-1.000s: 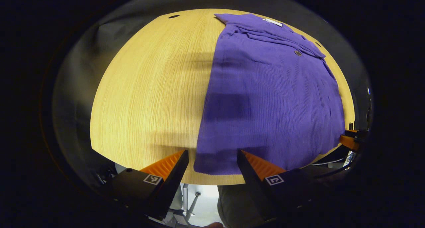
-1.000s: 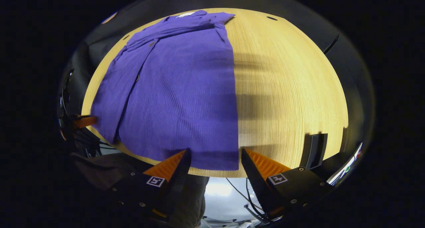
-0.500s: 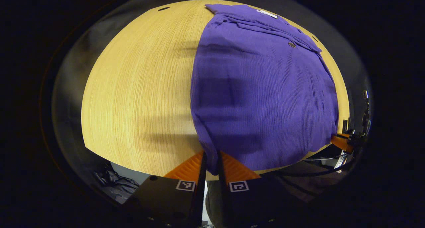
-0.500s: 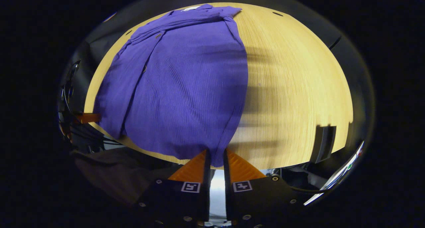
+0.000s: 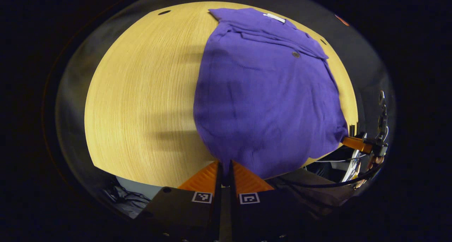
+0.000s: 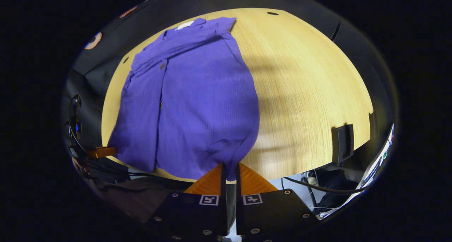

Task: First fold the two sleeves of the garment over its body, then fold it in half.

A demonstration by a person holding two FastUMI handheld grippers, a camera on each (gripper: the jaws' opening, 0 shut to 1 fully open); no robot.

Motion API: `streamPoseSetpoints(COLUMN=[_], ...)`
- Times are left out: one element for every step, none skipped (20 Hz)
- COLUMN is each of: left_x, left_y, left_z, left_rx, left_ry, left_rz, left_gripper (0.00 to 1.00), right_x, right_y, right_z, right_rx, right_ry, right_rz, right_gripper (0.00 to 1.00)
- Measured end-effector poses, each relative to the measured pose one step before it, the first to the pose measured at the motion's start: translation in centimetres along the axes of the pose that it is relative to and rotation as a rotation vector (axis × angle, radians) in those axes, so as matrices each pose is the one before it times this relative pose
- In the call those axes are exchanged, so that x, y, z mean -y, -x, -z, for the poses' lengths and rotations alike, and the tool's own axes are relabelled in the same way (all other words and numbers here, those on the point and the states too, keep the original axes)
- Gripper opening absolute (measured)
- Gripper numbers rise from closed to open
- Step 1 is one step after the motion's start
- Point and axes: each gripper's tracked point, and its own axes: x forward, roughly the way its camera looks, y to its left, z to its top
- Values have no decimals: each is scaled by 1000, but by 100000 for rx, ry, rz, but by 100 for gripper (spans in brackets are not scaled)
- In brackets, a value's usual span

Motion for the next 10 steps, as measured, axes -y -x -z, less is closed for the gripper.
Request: streamPoseSetpoints(left_x=[336,242,205,291,161,137,-121,-62,-253,-47], left_y=[636,567,558,452,503,420,262,279,239,312], left_z=[-819,-966,-965,-1101,-882,-1089,-1076,-976,-987,-917], left_rx=[812,767,819,1022,526,997,173,444,320,533], left_ry=[-2128,-2039,-2121,-2131,-2348,-2396,-2269,-1874,-823,-1525], left_rz=[1881,1954,1725,1717,1575,1508,990,508,499,1231], left_gripper=[13,13,14,13,13,14,14,13,13,13], right_x=[-540,-594,-474,-471,-670,-661,-456,-343,-331,-393], right_y=[740,721,739,589,578,445,414,372,324,317], right_z=[-931,-918,-921,-957,-921,-1025,-911,-892,-853,-1197], right_rx=[2022,1836,1684,2071,1674,1819,1335,1487,1000,1555], right_ry=[230,640,463,106,-392,-423,7,603,1183,1552], right_rz=[-125,165,453,266,-321,-99,224,785,651,597], right_gripper=[10,10,10,10,10,10,10,10,10,10])
